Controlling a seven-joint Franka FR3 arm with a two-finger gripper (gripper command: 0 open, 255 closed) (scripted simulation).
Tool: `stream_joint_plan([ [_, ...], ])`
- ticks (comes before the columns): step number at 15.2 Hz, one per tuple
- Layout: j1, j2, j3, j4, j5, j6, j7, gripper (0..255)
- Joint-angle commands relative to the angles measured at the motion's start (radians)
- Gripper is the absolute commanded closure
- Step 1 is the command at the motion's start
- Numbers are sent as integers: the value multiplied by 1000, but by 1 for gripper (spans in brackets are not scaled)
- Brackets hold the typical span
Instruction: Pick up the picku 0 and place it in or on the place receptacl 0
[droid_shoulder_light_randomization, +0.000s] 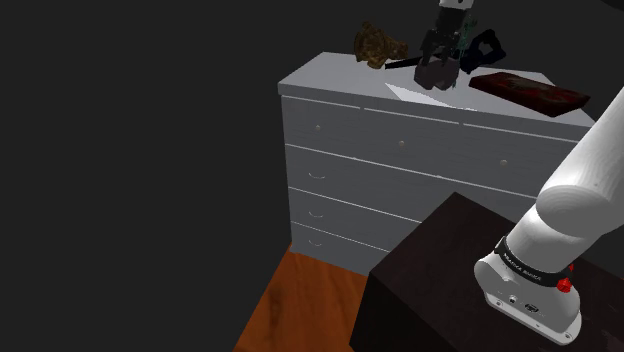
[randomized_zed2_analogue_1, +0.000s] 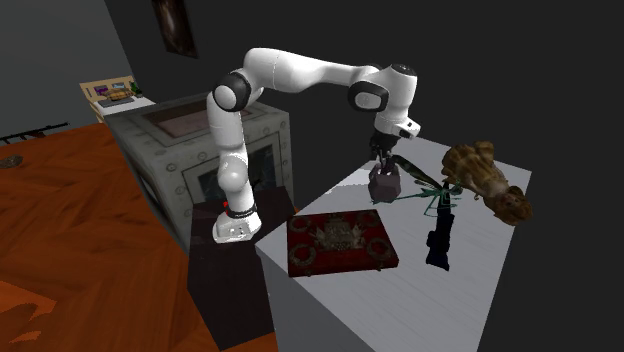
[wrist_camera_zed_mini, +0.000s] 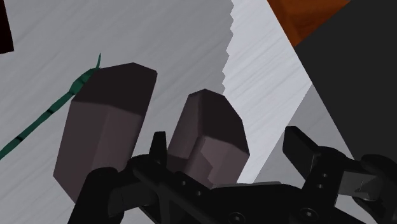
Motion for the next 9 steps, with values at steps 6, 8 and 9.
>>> stream_joint_plan([
  [6, 0, 0, 0, -1, 0, 0, 0, 255],
  [8, 0, 0, 0, -1, 0, 0, 0, 255],
  [9, 0, 0, 0, -1, 0, 0, 0, 255],
])
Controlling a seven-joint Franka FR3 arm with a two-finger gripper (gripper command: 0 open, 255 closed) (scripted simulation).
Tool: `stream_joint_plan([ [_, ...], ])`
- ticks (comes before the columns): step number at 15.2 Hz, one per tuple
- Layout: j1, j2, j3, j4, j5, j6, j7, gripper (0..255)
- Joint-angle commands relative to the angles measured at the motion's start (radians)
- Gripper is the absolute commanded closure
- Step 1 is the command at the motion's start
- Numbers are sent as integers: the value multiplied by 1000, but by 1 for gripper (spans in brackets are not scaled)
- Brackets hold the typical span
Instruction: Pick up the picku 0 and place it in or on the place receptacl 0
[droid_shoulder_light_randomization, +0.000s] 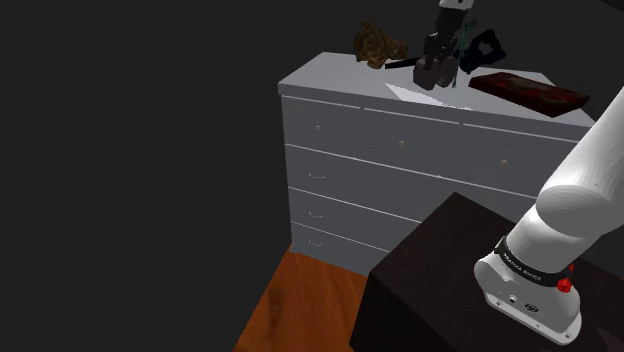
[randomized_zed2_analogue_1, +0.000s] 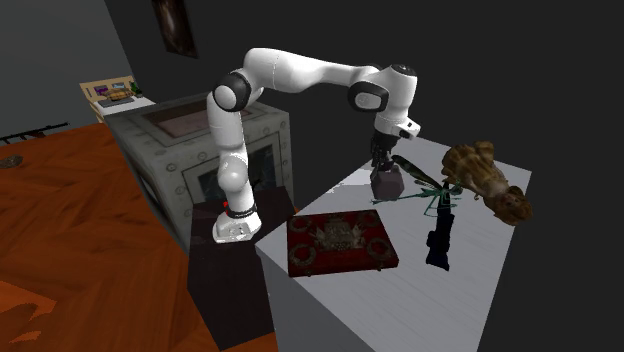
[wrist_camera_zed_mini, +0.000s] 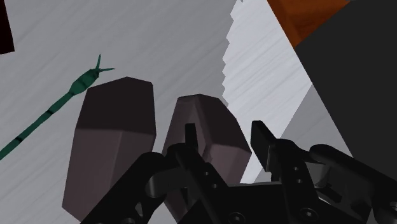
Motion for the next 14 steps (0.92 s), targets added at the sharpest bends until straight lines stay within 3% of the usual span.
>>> stream_joint_plan([
  [1, 0, 0, 0, 0, 0, 0, 0, 255],
  [14, -8, 28, -6, 194, 10, -169, 10, 255],
])
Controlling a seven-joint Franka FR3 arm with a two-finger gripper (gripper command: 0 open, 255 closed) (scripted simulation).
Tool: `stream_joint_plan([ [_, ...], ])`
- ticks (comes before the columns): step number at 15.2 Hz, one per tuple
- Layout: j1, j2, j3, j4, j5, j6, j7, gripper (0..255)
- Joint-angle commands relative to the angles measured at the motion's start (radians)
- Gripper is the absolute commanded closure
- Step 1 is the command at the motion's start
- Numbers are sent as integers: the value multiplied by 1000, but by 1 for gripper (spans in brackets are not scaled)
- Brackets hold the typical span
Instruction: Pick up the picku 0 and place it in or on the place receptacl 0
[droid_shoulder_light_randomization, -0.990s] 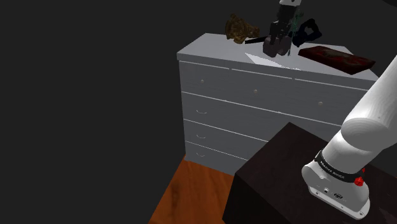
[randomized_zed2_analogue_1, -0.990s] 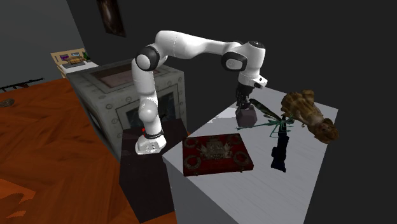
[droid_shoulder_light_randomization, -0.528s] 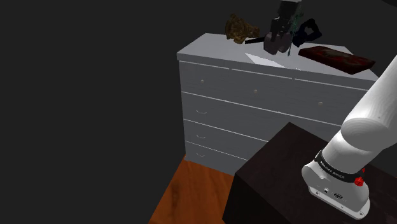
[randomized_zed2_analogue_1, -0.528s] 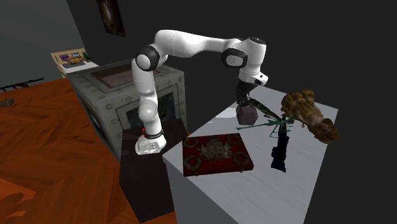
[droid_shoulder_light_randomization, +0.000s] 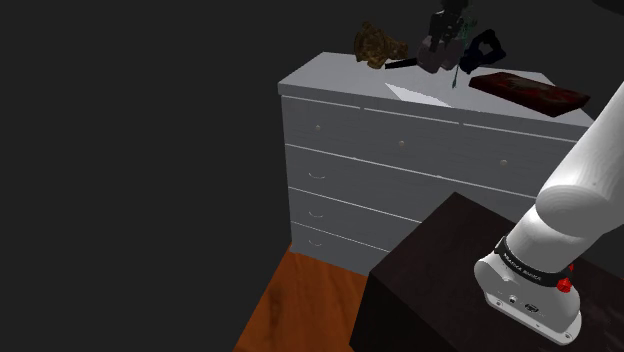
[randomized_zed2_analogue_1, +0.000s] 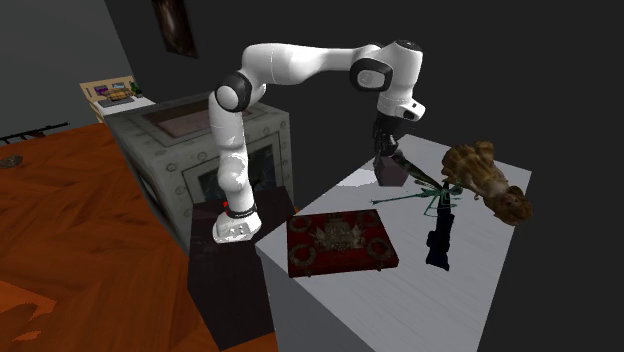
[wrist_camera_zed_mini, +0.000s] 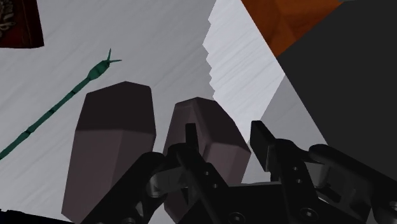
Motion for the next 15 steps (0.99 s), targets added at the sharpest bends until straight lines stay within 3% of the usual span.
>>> stream_joint_plan([
  [1, -3, 11, -2, 42, 5, -33, 0, 255],
  [11, -23, 74, -13, 254, 35, -189, -1, 255],
  [15, -55, 5, -43, 191, 2, -197, -71, 255],
])
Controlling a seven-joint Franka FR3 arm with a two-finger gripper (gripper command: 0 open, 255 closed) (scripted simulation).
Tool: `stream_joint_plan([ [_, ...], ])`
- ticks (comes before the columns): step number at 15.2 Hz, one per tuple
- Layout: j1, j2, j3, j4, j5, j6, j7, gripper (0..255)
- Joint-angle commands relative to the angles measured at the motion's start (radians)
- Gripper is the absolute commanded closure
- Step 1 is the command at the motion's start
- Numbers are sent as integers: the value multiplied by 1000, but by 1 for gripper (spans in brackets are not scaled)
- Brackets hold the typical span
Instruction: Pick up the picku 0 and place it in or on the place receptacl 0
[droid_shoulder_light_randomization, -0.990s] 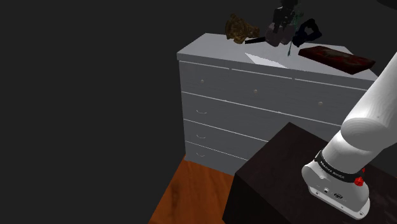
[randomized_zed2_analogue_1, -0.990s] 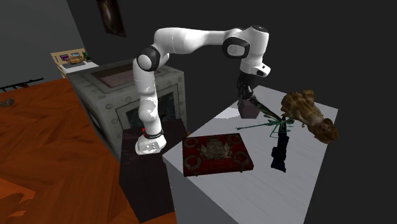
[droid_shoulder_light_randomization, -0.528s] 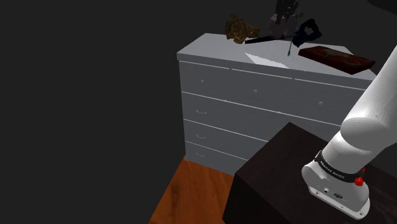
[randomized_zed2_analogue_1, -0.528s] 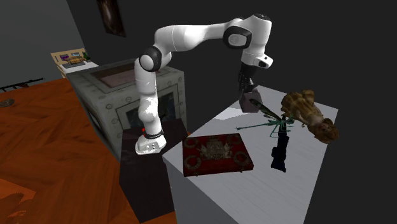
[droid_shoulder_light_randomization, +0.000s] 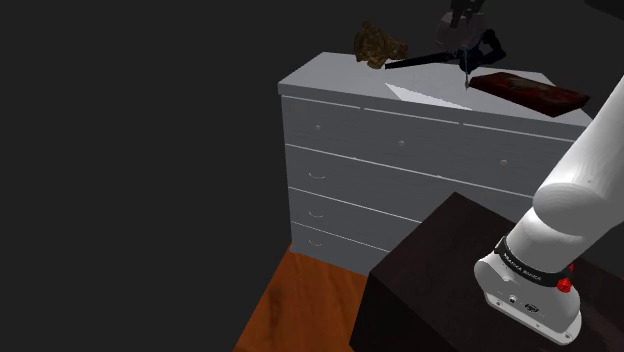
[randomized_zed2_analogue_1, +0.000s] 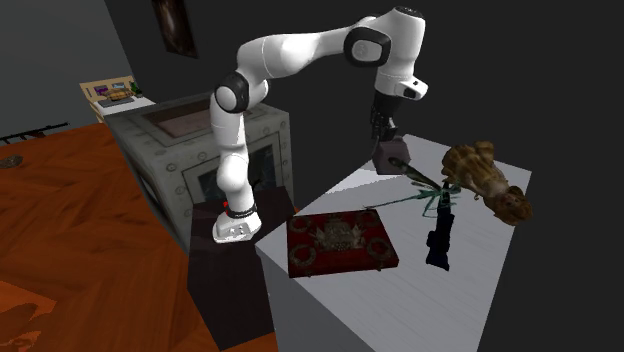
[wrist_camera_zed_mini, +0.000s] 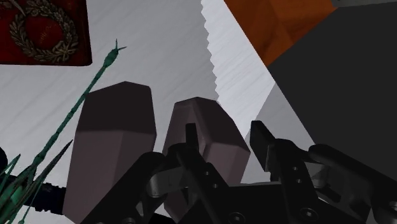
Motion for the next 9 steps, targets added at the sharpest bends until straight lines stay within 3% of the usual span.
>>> stream_joint_plan([
  [1, -16, -32, -16, -28, -16, -4, -36, 255],
  [9, -97, -102, -96, -65, -64, -47, -202, 255],
])
